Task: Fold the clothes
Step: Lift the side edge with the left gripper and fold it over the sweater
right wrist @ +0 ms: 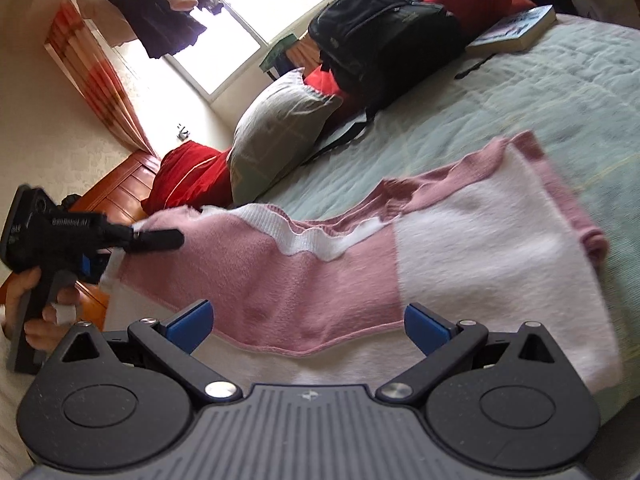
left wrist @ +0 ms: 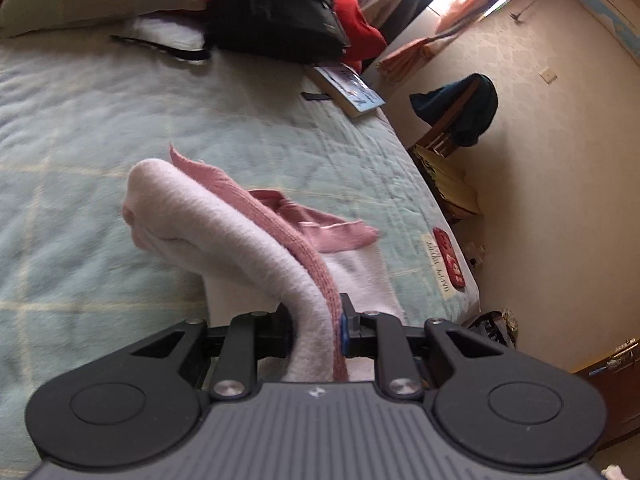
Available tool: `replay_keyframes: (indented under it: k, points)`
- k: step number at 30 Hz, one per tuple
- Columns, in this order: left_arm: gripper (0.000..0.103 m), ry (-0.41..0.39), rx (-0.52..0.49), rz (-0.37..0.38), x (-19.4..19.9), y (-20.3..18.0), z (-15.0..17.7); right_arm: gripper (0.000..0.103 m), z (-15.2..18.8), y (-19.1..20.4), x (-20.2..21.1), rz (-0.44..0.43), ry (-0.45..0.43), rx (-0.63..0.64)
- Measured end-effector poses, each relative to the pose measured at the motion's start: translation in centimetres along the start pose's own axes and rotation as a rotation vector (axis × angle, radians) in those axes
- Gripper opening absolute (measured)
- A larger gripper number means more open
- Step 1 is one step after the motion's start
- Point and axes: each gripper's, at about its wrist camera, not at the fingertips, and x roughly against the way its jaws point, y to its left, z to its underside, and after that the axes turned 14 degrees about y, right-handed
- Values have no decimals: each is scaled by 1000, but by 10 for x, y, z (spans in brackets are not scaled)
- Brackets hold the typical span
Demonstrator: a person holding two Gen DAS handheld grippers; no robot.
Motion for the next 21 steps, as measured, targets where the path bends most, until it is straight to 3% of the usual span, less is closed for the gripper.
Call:
replay_keyframes:
  k: [9, 21]
  points:
    - [20, 44, -54, 38, -40, -45, -29, 103, 9, -6, 41, 82, -13, 157]
    - [20, 137, -76, 45, -106, -79, -54, 103, 20, -35, 72, 128, -61, 112]
